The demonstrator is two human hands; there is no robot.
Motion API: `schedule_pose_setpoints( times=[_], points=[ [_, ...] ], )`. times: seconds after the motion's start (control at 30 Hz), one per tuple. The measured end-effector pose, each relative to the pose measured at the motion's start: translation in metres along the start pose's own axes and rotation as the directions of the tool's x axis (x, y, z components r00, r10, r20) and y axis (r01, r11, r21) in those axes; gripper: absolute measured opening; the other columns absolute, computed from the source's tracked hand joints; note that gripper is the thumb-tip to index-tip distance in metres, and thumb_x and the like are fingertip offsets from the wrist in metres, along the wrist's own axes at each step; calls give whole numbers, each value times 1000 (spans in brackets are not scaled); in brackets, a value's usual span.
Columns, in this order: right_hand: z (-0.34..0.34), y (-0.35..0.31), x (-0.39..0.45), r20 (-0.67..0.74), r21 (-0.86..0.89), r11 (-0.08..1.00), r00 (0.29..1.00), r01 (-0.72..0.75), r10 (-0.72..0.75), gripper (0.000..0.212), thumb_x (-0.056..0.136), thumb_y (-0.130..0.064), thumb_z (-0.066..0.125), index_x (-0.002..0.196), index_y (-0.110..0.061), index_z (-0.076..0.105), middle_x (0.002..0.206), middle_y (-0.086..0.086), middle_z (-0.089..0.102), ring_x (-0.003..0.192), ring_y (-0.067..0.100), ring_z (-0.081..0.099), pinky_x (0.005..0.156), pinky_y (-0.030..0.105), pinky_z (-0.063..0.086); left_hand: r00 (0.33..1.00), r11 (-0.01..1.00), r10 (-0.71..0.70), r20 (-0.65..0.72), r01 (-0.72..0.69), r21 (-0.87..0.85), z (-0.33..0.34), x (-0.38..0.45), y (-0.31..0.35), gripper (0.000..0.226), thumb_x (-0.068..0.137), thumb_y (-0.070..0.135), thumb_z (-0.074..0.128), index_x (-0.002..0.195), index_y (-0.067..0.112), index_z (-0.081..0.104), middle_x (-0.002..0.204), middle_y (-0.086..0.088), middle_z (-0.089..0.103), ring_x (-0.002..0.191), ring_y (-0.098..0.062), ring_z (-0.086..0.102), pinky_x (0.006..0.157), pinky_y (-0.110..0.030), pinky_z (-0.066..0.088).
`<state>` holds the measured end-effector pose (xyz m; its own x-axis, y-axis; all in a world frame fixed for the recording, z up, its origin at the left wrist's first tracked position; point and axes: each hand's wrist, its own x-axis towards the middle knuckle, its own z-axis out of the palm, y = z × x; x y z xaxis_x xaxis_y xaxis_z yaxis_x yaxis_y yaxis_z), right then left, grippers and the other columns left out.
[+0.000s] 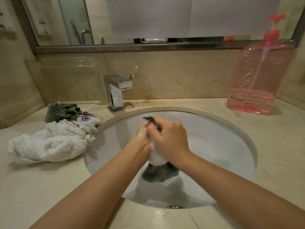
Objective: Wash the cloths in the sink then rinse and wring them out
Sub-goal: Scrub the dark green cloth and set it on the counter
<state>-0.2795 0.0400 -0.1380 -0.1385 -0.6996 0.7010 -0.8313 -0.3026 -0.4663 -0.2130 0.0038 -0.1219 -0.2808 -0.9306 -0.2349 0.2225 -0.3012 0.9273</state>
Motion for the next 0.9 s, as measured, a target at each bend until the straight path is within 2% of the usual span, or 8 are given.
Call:
schedule_pose_setpoints(
  times=[0.1, 0.27, 0.37, 0.43, 0.57, 0.67, 0.8, 0.9],
  points=[
    [2, 16, 19, -41, -56, 980, 981, -189, 187, 31, 97, -31, 47, 72, -17, 58, 58, -5, 49, 55, 15, 46, 52, 27, 30, 995, 988, -86, 47, 91, -127, 3, 0, 3, 38, 103, 25, 38, 71, 10, 52, 55, -7, 57, 48, -15, 56, 37, -18, 45],
    [8, 3, -1, -71, -14, 983, 980, 184, -184, 34, 91, -33, 44, 77, -12, 67, 53, -2, 55, 46, 14, 49, 46, 21, 33, 998, 986, -59, -22, 55, -156, -1, 1, 0, 32, 105, 20, 30, 78, 18, 46, 76, 0, 47, 66, -10, 46, 51, -19, 45],
    [0, 35, 26, -16, -179, 968, 984, -176, 176, 28, 96, -32, 46, 83, -16, 64, 66, 1, 57, 66, 24, 57, 56, 29, 34, 964, 953, -229, 136, 251, -172, 7, -4, 6, 38, 98, 41, 46, 90, 8, 63, 71, -11, 65, 73, -23, 59, 61, -34, 49],
    [-3, 49, 30, -7, -182, 941, 958, -284, 288, 27, 97, -32, 46, 84, -16, 65, 71, 3, 58, 71, 25, 55, 57, 31, 33, 971, 980, -193, 142, 197, -18, 8, 2, 5, 46, 98, 47, 45, 86, 7, 65, 71, -14, 68, 75, -27, 63, 64, -36, 50],
    [-13, 60, 33, -116, 295, 823, 836, -486, 536, 39, 100, -29, 45, 64, -14, 48, 61, 0, 47, 61, 16, 45, 54, 29, 31, 965, 876, -126, 229, 0, 482, -6, 7, 8, 56, 99, 58, 28, 97, 15, 63, 104, -13, 68, 92, -25, 63, 89, -38, 46],
    [-20, 68, 35, 5, 494, 619, 713, -611, 701, 35, 100, -32, 48, 75, -8, 54, 74, 10, 52, 74, 21, 50, 63, 30, 37, 908, 711, -305, 287, 16, 703, -19, 15, 9, 75, 80, 78, 32, 105, 15, 63, 109, -11, 67, 101, -27, 63, 97, -38, 43],
    [-23, 64, 29, 225, 578, 400, 609, -712, 760, 35, 100, -38, 48, 80, -11, 58, 81, 7, 60, 75, 20, 58, 69, 30, 49, 879, 637, -306, 365, -96, 765, -27, 24, 8, 50, 85, 57, 53, 107, 13, 61, 106, -8, 68, 94, -22, 66, 87, -32, 51],
    [-24, 69, 30, 344, 482, 407, 595, -776, 726, 42, 95, -51, 51, 99, -11, 64, 95, 8, 68, 86, 23, 65, 84, 36, 51, 917, 695, -119, 381, -197, 691, -32, 28, 8, 29, 98, 40, 48, 102, 13, 57, 100, -6, 68, 89, -15, 66, 76, -23, 56]
  ],
)
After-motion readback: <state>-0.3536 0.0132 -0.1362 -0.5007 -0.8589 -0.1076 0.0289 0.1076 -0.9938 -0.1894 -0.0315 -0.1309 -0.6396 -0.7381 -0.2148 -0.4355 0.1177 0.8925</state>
